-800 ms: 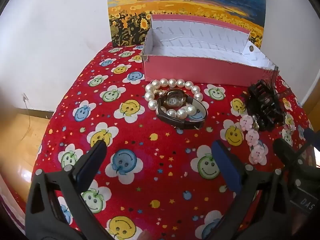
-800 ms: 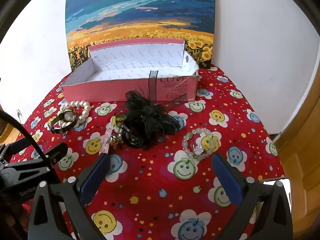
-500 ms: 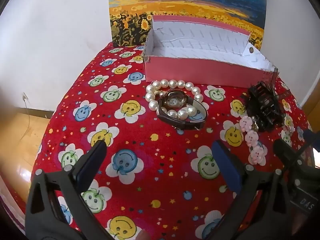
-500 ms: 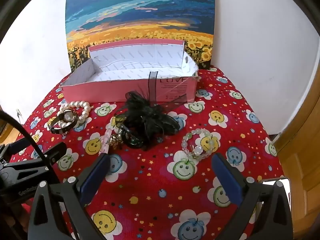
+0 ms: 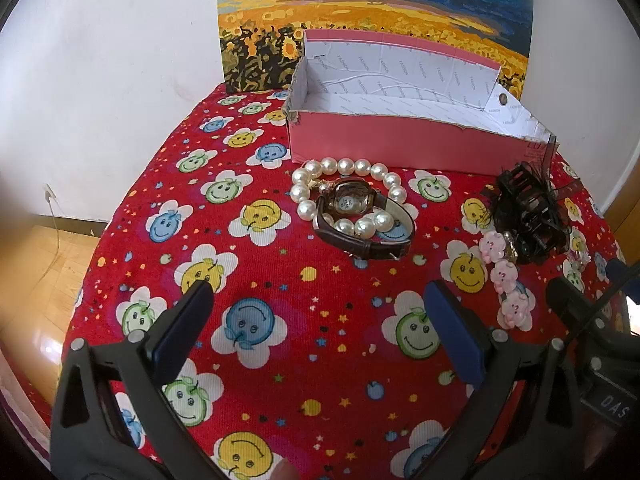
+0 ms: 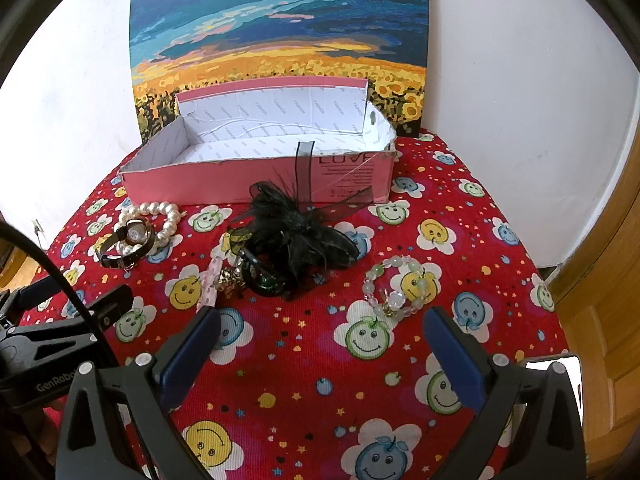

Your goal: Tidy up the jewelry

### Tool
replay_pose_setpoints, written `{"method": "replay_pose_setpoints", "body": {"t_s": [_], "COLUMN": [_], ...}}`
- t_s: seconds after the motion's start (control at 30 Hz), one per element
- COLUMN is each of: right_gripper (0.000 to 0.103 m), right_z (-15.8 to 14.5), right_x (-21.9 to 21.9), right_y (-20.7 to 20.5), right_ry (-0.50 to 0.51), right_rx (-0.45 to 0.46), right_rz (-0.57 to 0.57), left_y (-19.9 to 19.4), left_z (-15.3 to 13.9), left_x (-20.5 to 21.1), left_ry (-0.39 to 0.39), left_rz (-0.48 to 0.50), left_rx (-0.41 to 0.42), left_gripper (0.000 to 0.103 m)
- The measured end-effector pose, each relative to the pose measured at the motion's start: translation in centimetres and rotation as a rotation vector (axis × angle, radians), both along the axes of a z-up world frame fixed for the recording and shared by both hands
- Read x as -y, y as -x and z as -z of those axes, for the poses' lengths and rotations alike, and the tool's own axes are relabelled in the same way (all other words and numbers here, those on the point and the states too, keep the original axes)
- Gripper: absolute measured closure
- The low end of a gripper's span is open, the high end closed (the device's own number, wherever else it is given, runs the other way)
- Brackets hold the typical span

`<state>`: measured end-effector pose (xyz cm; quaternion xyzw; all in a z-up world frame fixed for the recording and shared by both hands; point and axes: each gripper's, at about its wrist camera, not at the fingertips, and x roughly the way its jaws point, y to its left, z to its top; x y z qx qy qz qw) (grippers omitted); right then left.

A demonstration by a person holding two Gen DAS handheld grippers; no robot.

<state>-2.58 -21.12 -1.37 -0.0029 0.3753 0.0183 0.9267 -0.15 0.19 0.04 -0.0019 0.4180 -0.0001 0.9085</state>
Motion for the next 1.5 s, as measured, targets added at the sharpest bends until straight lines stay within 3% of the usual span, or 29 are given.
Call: {"method": "replay_pose_setpoints", "body": {"t_s": [0.63, 0.9, 1.2, 1.37, 1.5], "right_gripper": [0.000, 0.000, 0.000, 0.000, 0.000], "right_z": [-0.6, -1.3, -1.0, -0.8, -0.5], "right_x": [0.3, 1.6, 2.0, 2.4, 2.6], "right_y": [0.1, 0.0, -0.1, -0.3, -0.5], "right_ry": [0.002, -0.049, -0.084, -0.101, -0.119], "right_rx": [0.017, 0.013, -0.005, -0.011, -0.022], "right_rz": [-0.008, 0.005, 0.001, 0.005, 0.005], "left_y": [-0.2, -1.2, -3.0, -4.1, -4.3], "left_z": [-0.1, -1.0, -1.0, 0.2, 0.5], "left_x": [0.3, 0.2, 1.8, 2.0, 2.1], "left_ry": [0.012, 0.040, -0.004, -0.006, 0.009], "left_rz": [0.029, 0.053, 0.118, 0.133, 0.138], "left_rx": [-0.007, 0.002, 0.004, -0.040, -0.044], "left_gripper": [0.005, 0.008, 0.020, 0.039, 0.045]}}
